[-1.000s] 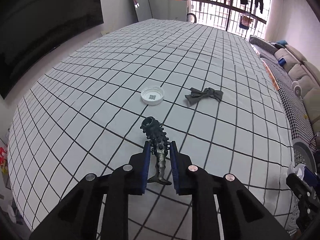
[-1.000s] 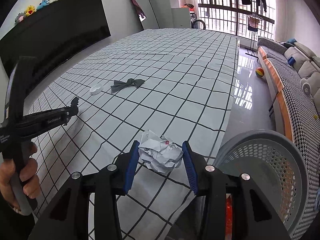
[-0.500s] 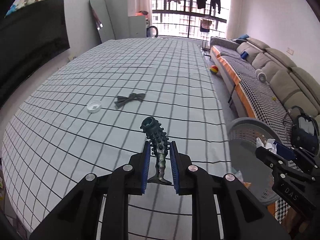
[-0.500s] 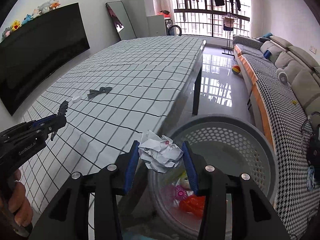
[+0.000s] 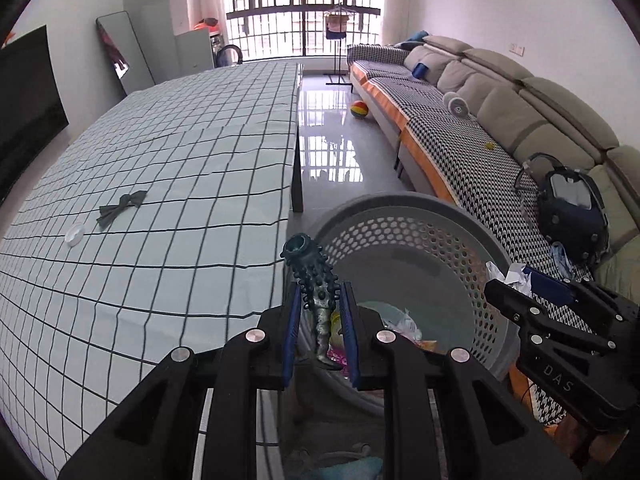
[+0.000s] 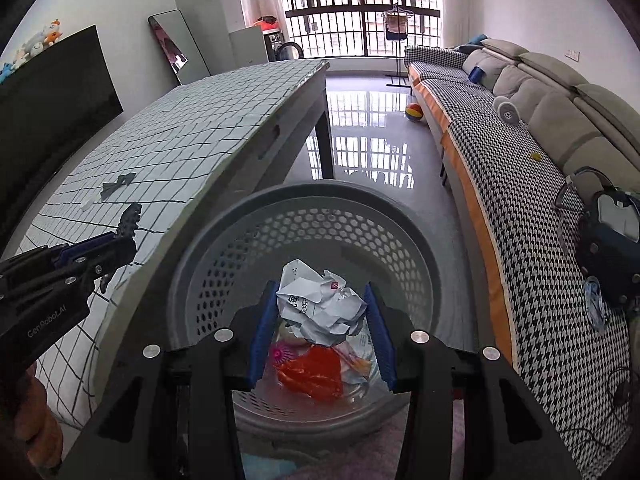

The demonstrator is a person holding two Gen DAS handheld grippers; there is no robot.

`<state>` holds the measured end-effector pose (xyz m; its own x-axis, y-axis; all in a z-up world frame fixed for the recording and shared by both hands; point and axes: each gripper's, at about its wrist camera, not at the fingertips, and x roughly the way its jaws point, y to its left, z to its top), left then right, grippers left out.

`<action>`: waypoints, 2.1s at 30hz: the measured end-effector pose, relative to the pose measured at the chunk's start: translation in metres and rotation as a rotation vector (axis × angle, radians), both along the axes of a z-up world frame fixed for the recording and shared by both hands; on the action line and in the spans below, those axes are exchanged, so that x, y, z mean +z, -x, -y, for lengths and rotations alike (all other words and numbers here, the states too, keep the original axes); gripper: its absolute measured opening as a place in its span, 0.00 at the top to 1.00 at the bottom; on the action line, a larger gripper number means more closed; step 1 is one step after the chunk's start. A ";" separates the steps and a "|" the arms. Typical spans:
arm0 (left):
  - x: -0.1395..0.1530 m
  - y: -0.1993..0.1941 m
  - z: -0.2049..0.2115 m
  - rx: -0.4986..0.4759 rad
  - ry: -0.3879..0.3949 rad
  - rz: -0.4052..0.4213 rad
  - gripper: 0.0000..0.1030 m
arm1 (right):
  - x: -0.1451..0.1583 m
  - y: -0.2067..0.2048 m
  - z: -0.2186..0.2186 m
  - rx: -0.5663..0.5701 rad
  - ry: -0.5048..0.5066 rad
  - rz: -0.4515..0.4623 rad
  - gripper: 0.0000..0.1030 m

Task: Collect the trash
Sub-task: 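Carry the toy fish and paper over the grey basket with both tools, then open both tools to drop the fish and paper into the basket, then move both tools back over the table toward the grey cloth bow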

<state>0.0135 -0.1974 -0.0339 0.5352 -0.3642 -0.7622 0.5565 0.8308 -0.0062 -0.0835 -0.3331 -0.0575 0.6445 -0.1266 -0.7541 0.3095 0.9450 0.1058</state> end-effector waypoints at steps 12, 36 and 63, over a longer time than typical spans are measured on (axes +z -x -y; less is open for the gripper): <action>-0.025 -0.002 0.039 -0.024 -0.024 -0.053 0.81 | -0.021 0.004 0.030 -0.011 -0.043 -0.011 0.59; -0.015 -0.002 0.023 0.042 0.003 -0.014 0.27 | -0.019 0.001 0.030 -0.012 -0.050 0.011 0.42; 0.005 0.005 -0.019 0.120 0.052 0.032 0.06 | -0.002 0.003 0.011 0.009 -0.059 0.043 0.37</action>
